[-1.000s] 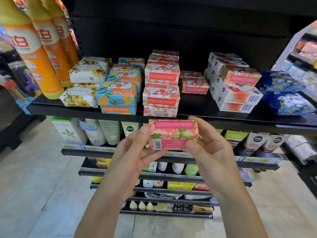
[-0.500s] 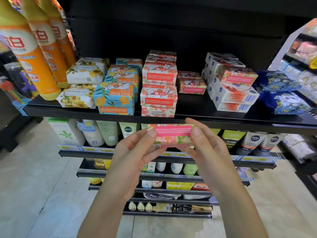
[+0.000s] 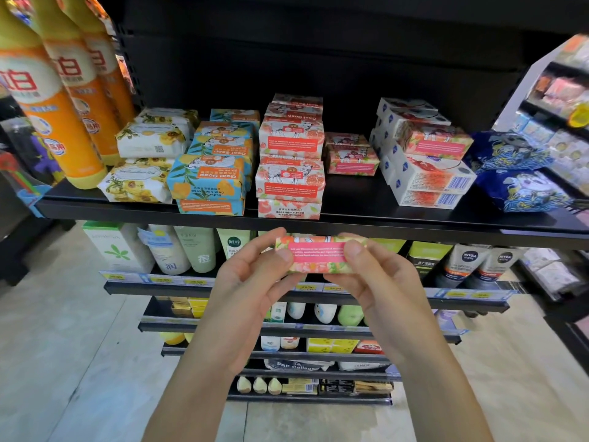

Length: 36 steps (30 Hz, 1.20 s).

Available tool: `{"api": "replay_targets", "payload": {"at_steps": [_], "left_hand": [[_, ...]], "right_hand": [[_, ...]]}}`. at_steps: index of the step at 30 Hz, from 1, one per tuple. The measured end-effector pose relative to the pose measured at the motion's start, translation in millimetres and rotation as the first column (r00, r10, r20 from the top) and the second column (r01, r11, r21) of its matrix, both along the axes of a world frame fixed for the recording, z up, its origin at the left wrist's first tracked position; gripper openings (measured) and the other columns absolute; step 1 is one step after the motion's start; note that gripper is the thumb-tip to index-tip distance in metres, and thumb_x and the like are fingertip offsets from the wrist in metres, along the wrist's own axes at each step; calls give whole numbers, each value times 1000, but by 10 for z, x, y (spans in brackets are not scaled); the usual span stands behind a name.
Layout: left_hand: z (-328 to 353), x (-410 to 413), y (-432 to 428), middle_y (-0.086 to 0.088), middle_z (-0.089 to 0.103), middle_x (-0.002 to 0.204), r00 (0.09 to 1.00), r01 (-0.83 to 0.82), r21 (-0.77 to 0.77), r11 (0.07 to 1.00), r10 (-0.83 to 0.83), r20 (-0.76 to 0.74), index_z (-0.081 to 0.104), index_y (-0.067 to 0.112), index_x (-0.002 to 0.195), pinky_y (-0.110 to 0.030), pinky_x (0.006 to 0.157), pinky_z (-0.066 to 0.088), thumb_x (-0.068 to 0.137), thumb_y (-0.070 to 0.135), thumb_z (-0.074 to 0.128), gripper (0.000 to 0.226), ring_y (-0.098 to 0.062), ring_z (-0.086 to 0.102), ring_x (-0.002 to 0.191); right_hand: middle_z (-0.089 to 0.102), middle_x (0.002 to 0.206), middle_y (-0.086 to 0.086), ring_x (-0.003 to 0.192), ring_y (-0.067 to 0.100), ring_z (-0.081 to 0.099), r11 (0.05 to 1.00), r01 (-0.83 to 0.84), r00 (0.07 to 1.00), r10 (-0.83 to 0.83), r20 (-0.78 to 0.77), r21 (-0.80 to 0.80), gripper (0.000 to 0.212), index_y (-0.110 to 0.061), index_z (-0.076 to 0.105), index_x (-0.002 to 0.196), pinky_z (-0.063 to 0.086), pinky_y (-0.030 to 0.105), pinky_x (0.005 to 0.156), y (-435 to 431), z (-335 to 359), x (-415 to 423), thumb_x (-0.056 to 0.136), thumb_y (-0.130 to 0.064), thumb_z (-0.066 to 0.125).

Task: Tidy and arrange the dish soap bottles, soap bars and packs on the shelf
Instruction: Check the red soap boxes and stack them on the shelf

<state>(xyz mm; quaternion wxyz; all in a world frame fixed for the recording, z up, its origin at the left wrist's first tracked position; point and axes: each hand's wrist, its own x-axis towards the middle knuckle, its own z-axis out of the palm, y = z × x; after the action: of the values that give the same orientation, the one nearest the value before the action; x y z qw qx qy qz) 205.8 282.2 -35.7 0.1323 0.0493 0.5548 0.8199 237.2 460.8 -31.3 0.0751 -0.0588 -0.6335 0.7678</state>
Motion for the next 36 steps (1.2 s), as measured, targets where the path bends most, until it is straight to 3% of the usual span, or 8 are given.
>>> {"api": "replay_targets", "payload": {"at_steps": [4, 8, 13, 17, 23, 27, 33, 36], "left_hand": [[3, -8, 1, -2, 74, 123, 1000, 0, -6, 1000, 0, -7, 60, 21, 138, -33, 100, 56, 86, 35, 77, 56, -17, 69, 117], [-5, -39, -14, -11, 73, 119, 998, -54, 45, 998, 52, 39, 61, 19, 137, -40, 105, 52, 83, 44, 72, 60, -24, 68, 119], [-19, -56, -3, -11, 74, 122, 998, -36, 97, 995, 30, 63, 63, 8, 132, -38, 94, 59, 91, 39, 68, 52, -28, 71, 114], [-11, -64, 70, -9, 76, 117, 1000, 9, 17, 1000, -9, -1, 64, 10, 131, -33, 93, 59, 89, 29, 62, 45, -24, 72, 111], [42, -87, 297, -10, 78, 110, 1000, -24, 3, 1000, 24, 2, 60, 10, 134, -39, 96, 58, 93, 14, 63, 41, -25, 75, 105], [97, -108, 511, -10, 78, 108, 1000, -13, 22, 1000, 13, -5, 60, 15, 133, -36, 94, 59, 86, 18, 68, 48, -24, 75, 104], [153, -239, 851, -7, 77, 115, 998, 43, -8, 999, -43, -46, 59, 13, 135, -39, 99, 57, 87, 22, 68, 50, -24, 74, 107], [184, -356, 1031, -3, 77, 116, 989, 42, -114, 993, -57, -137, 61, 19, 134, -34, 97, 58, 84, 33, 70, 53, -21, 73, 110]], "right_hand": [[74, 121, 7, 116, 22, 69, 1000, 2, 1000, -2, 6, -11, 58, -24, 71, 121, 53, 38, 98, 31, -23, 0, 72, -52, 87], [74, 122, 1, 118, 23, 68, 1000, -16, 999, 15, -40, -18, 53, -25, 68, 126, 54, 34, 94, 83, -8, 2, 78, -23, 88], [72, 125, 2, 122, 24, 64, 999, -44, 987, 44, -157, 3, 55, -28, 67, 130, 56, 31, 89, 181, -56, -18, 78, -19, 85], [70, 128, 1, 124, 24, 63, 996, -57, 977, 70, -201, 72, 63, -22, 58, 138, 56, 32, 93, 265, -97, -21, 80, -4, 78], [66, 135, -10, 130, 13, 58, 944, 18, 977, 53, -205, 330, 74, -27, 48, 146, 50, 31, 107, 432, 16, 21, 82, -8, 78], [53, 139, -15, 129, 9, 56, 808, 212, 959, -63, -278, 549, 89, -35, 46, 147, 51, 32, 102, 573, 56, -4, 68, -40, 86], [54, 134, -12, 123, 9, 58, 717, 369, 908, -141, -396, 592, 79, -26, 57, 140, 55, 41, 98, 860, 98, -91, 67, -43, 85], [56, 134, -15, 126, 9, 58, 718, 402, 891, -163, -424, 568, 77, -24, 58, 138, 54, 41, 100, 1044, 143, -161, 68, -41, 85]]}}
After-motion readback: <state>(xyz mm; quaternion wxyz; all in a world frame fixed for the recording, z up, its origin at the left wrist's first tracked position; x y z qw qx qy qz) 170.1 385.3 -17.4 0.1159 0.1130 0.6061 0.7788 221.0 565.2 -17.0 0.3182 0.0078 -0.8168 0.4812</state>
